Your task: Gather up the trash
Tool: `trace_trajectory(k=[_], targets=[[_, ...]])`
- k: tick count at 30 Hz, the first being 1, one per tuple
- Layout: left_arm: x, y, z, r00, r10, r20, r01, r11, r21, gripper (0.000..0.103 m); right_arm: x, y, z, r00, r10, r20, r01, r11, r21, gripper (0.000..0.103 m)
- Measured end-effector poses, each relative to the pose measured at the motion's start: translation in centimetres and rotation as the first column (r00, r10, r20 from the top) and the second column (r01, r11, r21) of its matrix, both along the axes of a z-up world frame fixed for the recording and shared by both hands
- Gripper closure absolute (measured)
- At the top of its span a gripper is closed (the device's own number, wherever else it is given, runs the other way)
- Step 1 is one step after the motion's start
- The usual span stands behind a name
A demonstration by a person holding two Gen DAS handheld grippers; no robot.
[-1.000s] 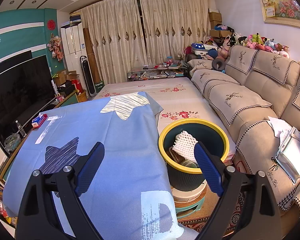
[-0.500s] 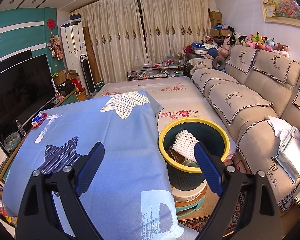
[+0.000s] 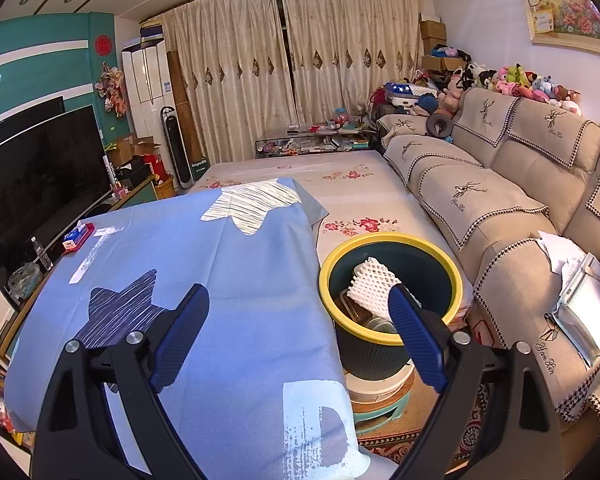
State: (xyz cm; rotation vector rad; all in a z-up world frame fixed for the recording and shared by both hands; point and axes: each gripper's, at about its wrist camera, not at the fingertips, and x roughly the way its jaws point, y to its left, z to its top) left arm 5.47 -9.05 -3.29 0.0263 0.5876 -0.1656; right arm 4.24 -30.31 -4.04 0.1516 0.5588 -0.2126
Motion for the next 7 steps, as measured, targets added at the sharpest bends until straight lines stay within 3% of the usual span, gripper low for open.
trace_trajectory(k=[7], targets=[[4.8,0.4,-2.2,0.998,0.007,-0.063,-0.008,1.0,-0.006,0.005,3.4,0.6,-0.5,0.999,0.035,-0.04,-0.036,0.999,-0.025,0.017]])
